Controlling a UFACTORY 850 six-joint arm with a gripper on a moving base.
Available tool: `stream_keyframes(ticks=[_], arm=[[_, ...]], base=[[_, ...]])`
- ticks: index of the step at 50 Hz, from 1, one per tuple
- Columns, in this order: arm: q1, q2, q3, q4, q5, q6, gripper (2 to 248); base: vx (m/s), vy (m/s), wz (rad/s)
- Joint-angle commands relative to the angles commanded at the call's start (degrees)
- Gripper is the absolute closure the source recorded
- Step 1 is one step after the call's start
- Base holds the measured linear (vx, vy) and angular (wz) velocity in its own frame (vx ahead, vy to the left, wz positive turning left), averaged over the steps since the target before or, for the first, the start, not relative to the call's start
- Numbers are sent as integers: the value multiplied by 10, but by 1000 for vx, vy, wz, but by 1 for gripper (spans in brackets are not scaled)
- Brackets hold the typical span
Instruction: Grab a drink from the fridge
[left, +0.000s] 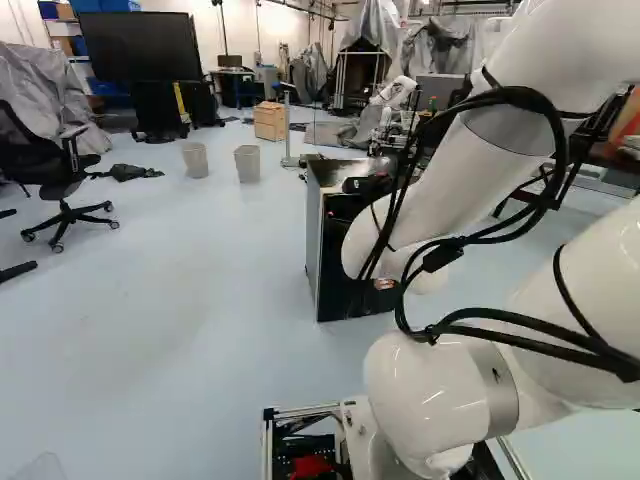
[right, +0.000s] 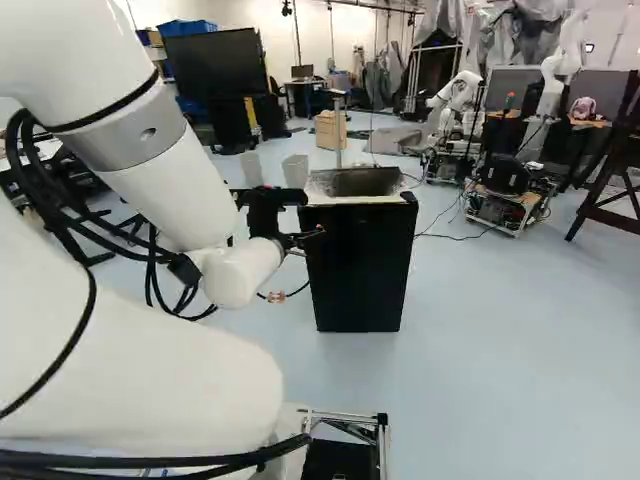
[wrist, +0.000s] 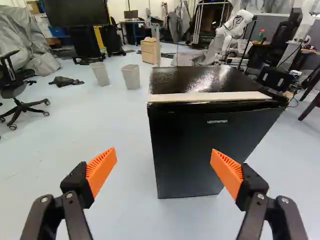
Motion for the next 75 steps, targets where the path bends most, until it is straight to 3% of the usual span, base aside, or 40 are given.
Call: stream_keyframes(ticks=[35,75], arm=[[12,-3,-3,5,2,0,3],[100,-9,-8,125,51,0,3]], base=[[9,4,0],[0,0,0]])
